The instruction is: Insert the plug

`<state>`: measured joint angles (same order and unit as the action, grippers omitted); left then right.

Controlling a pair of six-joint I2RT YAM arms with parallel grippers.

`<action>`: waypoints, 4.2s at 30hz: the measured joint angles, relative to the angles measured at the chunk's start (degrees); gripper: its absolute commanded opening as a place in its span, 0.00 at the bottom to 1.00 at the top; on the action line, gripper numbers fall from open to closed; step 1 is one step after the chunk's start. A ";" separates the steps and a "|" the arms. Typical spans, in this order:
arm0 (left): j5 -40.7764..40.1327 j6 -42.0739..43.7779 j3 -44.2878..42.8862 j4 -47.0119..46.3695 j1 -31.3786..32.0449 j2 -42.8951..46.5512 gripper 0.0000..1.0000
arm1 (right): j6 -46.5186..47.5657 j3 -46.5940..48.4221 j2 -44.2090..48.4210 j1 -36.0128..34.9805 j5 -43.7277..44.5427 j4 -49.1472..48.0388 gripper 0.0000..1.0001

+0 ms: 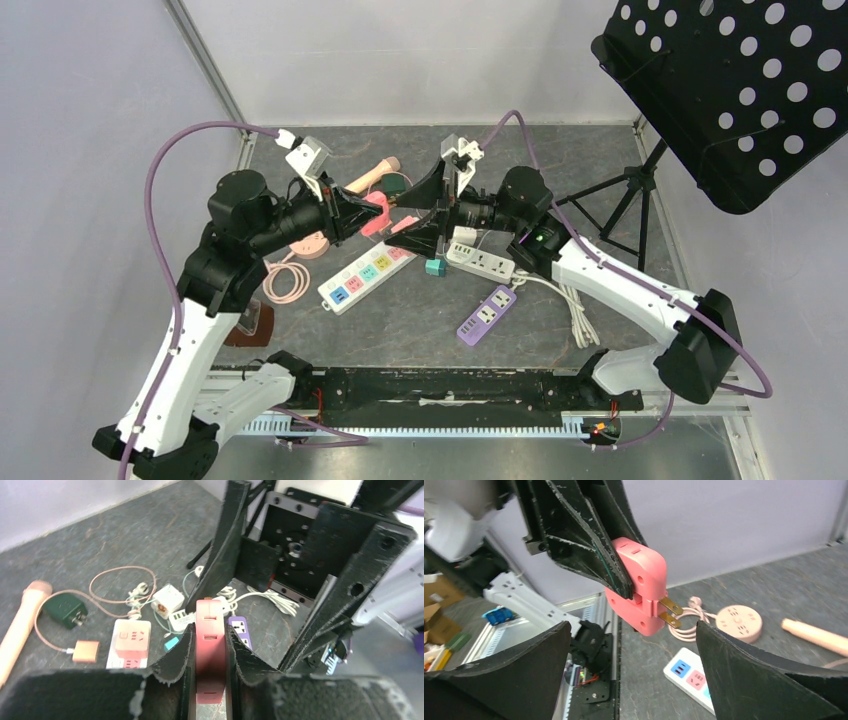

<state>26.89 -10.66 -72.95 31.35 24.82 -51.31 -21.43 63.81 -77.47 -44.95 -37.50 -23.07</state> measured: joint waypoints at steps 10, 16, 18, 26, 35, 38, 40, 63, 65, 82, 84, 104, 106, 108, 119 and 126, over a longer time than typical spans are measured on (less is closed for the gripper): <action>8.74 3.06 -3.65 -1.79 0.00 2.19 0.02 | -5.70 -0.11 -1.64 -0.11 -6.71 -11.69 0.69; 8.63 -0.46 -2.25 -8.90 0.00 4.24 0.02 | -16.20 -1.66 -3.91 -0.13 -5.92 -26.97 0.60; 8.11 -2.08 -1.01 -11.39 0.00 5.14 0.02 | -20.00 -1.73 -5.53 -0.15 -5.53 -31.95 0.60; 8.04 -7.56 0.48 -18.18 0.00 5.73 0.02 | -25.24 0.83 -9.14 -0.72 -4.63 -36.50 0.51; 8.02 -10.82 1.55 -20.92 -0.13 5.66 0.02 | -27.82 2.08 -9.51 -1.22 -4.37 -39.98 0.13; 8.20 -12.44 1.90 -21.99 -0.24 5.73 0.24 | -29.05 2.10 -9.68 -1.29 -5.07 -41.22 0.00; 8.13 -13.86 2.23 -22.97 -0.26 5.73 0.40 | -29.09 2.10 -9.70 -1.29 -5.03 -41.75 0.00; 1.70 -29.83 14.19 -40.65 -0.22 7.39 0.51 | -30.01 2.10 -10.60 -2.93 1.33 -39.82 0.00; 1.31 -30.47 14.21 -41.55 -0.22 7.43 0.40 | -29.99 2.10 -10.78 -3.02 1.31 -39.12 0.00; 0.24 -30.86 14.29 -40.37 -0.33 8.24 0.40 | -29.79 2.08 -10.88 -3.28 1.29 -37.99 0.00; 0.33 -29.83 14.14 -38.58 -0.33 8.33 0.39 | -29.77 2.08 -10.88 -3.34 1.25 -37.75 0.00; -0.61 -27.36 13.31 -34.01 -0.33 8.20 0.39 | -31.15 2.08 -10.88 -3.32 1.16 -35.93 0.00; -1.25 -27.32 13.31 -33.64 -0.31 8.39 0.50 | -31.04 2.08 -10.88 -3.34 1.36 -35.69 0.00; -1.99 -27.50 13.31 -32.79 -0.31 8.87 0.51 | -30.10 2.08 -10.88 -3.30 1.84 -35.30 0.00; -5.27 -27.41 13.33 -30.40 -0.35 10.80 0.28 | -29.66 2.08 -10.88 -3.32 2.62 -35.21 0.00; -4.55 -27.41 13.33 -30.71 -0.37 10.47 0.22 | -30.53 2.10 -10.88 -3.21 2.38 -35.23 0.00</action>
<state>22.35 -38.06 -59.61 0.64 24.45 -40.84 -51.96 65.91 -88.36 -48.16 -35.11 -58.30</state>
